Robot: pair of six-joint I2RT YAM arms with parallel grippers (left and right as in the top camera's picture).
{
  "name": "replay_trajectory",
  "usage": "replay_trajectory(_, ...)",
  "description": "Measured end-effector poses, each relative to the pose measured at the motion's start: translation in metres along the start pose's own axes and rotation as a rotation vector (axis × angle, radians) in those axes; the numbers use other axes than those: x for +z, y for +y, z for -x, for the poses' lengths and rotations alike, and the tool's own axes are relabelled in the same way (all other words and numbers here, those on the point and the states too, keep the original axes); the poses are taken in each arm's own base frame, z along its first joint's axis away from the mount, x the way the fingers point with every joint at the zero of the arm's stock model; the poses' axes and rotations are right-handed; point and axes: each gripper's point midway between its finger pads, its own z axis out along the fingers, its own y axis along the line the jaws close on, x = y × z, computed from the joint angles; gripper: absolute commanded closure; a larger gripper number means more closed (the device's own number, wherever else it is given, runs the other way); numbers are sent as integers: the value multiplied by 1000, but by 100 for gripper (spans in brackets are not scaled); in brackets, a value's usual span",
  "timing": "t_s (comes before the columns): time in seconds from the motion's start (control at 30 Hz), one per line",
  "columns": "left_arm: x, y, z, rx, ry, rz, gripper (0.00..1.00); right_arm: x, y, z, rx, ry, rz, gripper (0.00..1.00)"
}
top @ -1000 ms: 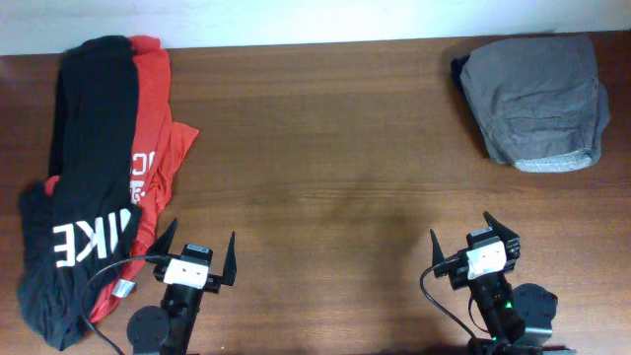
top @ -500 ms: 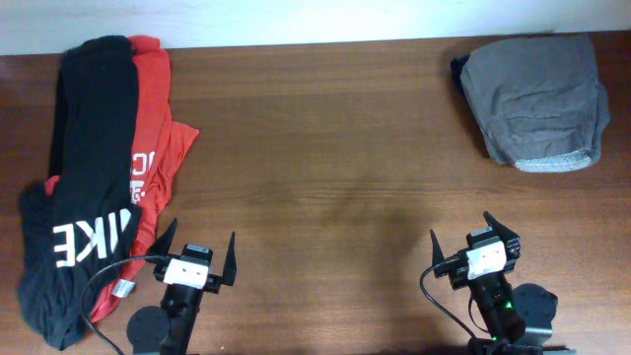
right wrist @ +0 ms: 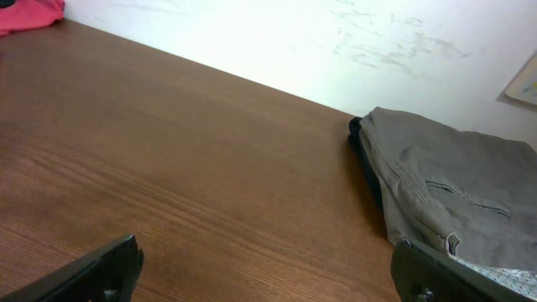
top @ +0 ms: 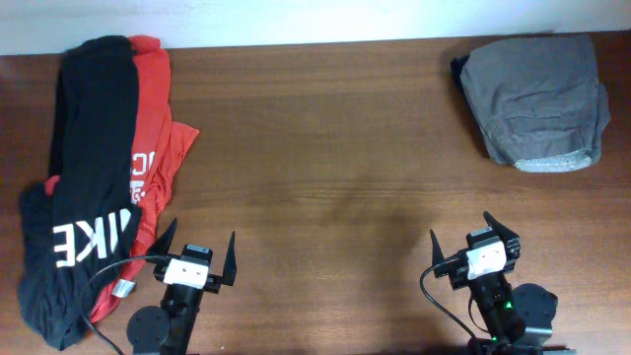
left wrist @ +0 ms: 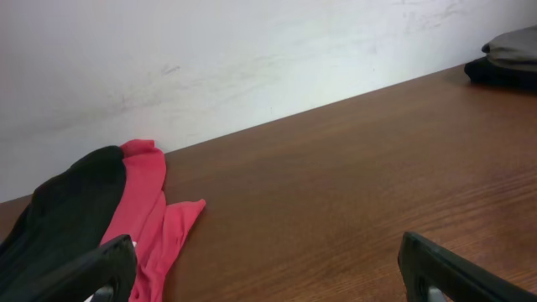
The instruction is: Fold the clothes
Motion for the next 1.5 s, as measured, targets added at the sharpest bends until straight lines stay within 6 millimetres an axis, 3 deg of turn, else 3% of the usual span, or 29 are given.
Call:
replay_trajectory(0.97,-1,2,2,-36,21,5,1,-1,2,20,38,-80,24,1)
replay_trajectory(1.07,-1,8,18,-63,27,19,1,-5,2,34,46,-106,35,1)
replay_trajectory(1.3,11,27,83,-95,72,18,1,-21,-2,99,35,-182,83,1)
replay_trajectory(1.4,24,34,103,-117,148,4,1,-16,-5,117,66,-149,119,1)
replay_trajectory(1.5,41,39,108,-148,276,-23,1,-5,-7,130,113,-74,177,1)
